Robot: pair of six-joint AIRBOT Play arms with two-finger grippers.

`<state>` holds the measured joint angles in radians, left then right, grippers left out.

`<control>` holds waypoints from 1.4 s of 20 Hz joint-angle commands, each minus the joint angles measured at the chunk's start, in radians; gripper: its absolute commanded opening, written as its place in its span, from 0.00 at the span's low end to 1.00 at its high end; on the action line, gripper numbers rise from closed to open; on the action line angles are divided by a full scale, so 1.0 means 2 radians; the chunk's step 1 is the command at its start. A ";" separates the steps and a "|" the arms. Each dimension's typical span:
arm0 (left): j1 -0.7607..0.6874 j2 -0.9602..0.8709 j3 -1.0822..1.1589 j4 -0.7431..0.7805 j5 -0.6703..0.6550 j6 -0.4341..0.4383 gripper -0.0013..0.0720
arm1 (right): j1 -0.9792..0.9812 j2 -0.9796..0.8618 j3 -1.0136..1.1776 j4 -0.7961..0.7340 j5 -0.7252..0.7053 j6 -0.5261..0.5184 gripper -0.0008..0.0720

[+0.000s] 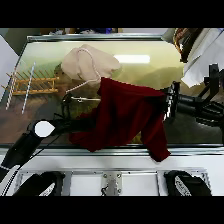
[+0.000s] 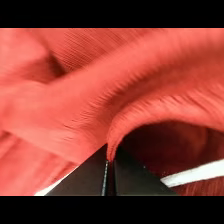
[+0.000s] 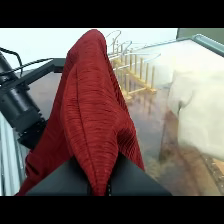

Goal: Fold the clothes and pants, and hang the long-sleeved shirts on hangers.

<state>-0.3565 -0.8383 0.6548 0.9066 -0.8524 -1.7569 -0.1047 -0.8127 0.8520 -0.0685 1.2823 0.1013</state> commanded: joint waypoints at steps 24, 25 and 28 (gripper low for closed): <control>0.060 0.025 0.002 0.005 -0.028 0.025 0.05 | 0.054 0.034 0.001 0.134 -0.094 0.086 0.04; 0.068 0.025 0.002 0.005 -0.028 0.025 0.05 | 0.054 0.034 0.001 0.150 -0.094 0.080 0.04; 0.098 0.025 0.002 0.005 -0.033 0.026 0.05 | 0.054 0.034 0.001 0.171 -0.093 0.078 0.04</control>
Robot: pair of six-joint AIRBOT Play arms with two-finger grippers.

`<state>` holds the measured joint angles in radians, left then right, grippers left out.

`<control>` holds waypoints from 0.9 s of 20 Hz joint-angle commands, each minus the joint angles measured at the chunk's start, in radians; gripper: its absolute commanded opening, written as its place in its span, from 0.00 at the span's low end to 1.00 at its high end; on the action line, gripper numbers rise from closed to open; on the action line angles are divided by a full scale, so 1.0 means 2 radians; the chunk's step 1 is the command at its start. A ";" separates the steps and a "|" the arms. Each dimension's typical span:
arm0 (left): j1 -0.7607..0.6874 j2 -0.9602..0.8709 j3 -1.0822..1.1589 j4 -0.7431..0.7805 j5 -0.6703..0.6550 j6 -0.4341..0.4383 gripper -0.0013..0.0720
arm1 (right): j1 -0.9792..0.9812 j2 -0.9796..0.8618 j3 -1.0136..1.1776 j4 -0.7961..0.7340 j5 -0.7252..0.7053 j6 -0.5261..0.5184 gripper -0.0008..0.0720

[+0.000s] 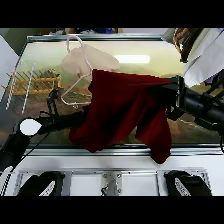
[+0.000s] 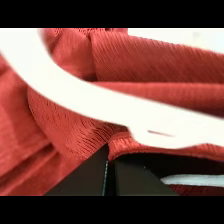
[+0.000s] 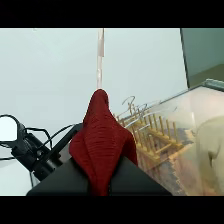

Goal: Fold the clothes and pants, and hang the long-sleeved shirts on hangers.

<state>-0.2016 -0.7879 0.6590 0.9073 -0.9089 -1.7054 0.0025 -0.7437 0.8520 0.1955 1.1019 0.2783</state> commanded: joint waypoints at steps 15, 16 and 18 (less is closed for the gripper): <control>0.072 0.000 0.000 -0.045 -0.005 0.041 0.05 | 0.001 0.000 0.001 0.043 -0.020 -0.010 0.04; 0.085 0.000 0.000 -0.045 -0.010 0.045 0.05 | 0.001 0.000 0.001 0.039 -0.019 -0.010 0.04; 0.113 -0.001 0.009 -0.044 -0.029 0.059 0.05 | 0.001 0.000 0.001 0.033 -0.018 -0.010 0.04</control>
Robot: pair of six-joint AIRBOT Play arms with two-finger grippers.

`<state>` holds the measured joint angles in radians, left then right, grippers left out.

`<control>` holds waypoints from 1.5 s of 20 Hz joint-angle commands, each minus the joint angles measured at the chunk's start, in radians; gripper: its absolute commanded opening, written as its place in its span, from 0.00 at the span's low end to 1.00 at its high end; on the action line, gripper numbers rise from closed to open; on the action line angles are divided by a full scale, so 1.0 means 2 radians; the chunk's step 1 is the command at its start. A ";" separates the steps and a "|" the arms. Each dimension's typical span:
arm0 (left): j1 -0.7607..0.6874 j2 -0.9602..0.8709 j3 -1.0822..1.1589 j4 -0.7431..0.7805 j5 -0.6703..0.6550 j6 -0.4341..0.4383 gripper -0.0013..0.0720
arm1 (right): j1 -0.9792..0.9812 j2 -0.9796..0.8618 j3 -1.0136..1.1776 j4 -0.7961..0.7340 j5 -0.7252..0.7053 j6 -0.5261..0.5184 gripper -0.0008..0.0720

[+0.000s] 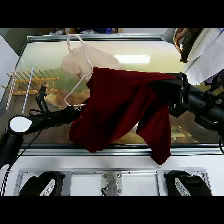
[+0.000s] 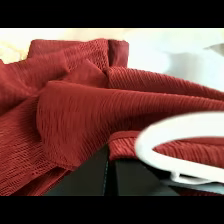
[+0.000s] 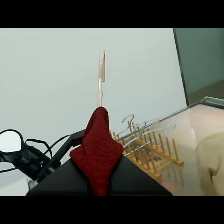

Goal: Fold the clothes and pants, and hang the long-sleeved shirts on hangers.

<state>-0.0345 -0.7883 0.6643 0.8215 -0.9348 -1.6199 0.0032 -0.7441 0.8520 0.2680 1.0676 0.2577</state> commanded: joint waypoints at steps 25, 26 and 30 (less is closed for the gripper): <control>0.034 -0.263 0.528 0.052 -0.270 0.074 0.05 | 0.000 0.004 0.001 -0.063 0.116 0.029 0.04; 0.022 -0.279 0.549 0.051 -0.280 0.074 0.05 | 0.000 0.004 0.001 -0.042 0.116 0.029 0.04; -0.019 -0.330 0.620 0.051 -0.307 0.074 0.06 | 0.000 0.004 0.001 0.011 0.115 0.029 0.04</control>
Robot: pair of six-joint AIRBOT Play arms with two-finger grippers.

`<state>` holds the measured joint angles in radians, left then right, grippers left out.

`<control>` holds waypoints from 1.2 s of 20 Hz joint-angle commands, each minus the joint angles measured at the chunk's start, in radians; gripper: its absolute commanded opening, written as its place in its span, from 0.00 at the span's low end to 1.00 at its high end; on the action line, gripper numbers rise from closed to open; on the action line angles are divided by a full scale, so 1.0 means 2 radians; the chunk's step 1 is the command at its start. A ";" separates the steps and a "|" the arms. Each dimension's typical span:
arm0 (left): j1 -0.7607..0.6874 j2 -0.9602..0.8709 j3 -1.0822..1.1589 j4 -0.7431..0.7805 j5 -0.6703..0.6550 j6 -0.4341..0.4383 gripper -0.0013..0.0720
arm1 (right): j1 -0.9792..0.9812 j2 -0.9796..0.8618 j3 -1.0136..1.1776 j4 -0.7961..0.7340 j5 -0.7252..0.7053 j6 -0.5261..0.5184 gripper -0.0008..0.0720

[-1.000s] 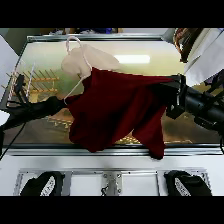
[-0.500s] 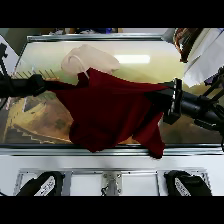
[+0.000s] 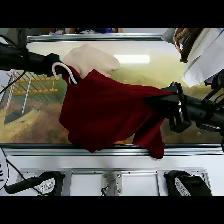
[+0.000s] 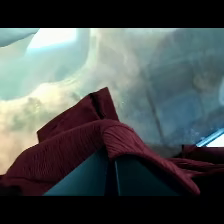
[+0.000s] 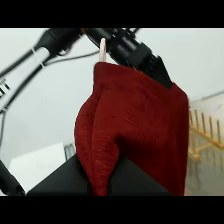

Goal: Fold the clothes and pants, and hang the long-sleeved shirts on hangers.

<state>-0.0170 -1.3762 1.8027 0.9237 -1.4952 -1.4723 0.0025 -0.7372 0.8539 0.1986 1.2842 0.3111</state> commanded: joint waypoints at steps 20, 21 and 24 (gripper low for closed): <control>0.035 0.011 0.070 -0.123 0.042 -0.002 0.88 | 0.000 0.001 0.000 0.072 -0.077 -0.013 0.04; 0.033 0.005 0.070 -0.136 0.043 -0.002 0.88 | 0.000 0.001 0.000 0.072 -0.077 -0.013 0.04; 0.033 -0.011 0.070 -0.171 0.040 -0.002 0.88 | 0.000 0.001 0.000 0.071 -0.077 -0.013 0.04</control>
<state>0.0525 -1.3743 1.9434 0.6727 -1.4124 -1.4788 0.0029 -0.7364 0.8536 0.3443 1.1301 0.2871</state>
